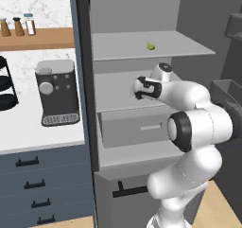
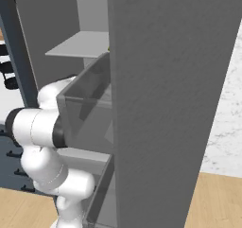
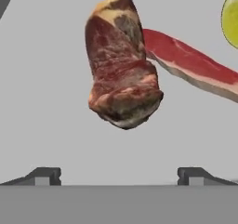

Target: Place one lemon wedge and one steak in each tupperware on the nearby counter, to pack two identical lunches.

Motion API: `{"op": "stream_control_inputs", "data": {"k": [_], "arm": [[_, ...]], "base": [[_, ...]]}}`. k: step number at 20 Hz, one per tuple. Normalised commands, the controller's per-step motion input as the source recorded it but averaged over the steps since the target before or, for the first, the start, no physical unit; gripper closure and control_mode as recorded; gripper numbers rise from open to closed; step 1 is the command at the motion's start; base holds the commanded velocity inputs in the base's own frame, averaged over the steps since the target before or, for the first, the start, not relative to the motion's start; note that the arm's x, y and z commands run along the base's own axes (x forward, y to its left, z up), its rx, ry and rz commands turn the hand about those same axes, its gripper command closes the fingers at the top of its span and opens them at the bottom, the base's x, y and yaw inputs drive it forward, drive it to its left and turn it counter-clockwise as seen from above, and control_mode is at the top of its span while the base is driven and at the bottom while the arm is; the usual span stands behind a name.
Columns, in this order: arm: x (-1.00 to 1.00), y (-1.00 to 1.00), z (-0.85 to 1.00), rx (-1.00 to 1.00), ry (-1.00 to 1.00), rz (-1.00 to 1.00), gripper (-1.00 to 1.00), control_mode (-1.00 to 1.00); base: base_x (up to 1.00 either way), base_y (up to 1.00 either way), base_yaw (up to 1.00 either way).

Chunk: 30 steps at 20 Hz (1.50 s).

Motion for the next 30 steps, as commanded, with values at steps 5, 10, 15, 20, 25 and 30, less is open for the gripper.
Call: {"op": "stream_control_inputs", "data": {"k": [5, 10, 15, 20, 25, 30], "arm": [[0.66, 0.00, -0.19, -0.01, 0.00, -0.01, -1.00, -1.00], [0.62, 0.00, -0.26, -0.03, 0.00, -0.02, -1.00, -1.00], [0.41, 0.02, -0.43, -0.06, 0.00, -0.03, -1.00, -1.00], [-0.35, 0.27, -0.90, -0.13, 0.09, -0.04, 1.00, -1.00], [-0.68, 0.05, -0.43, -0.02, 0.12, -0.02, 1.00, -1.00], [-1.00, 0.00, 0.00, 0.02, 0.00, 0.00, 1.00, -1.00]], "base": [[0.00, 0.00, 0.00], [0.00, 0.00, 0.00], [0.00, 0.00, 0.00], [0.00, 0.00, 0.00], [0.00, 0.00, 0.00], [0.00, 0.00, 0.00]]}}
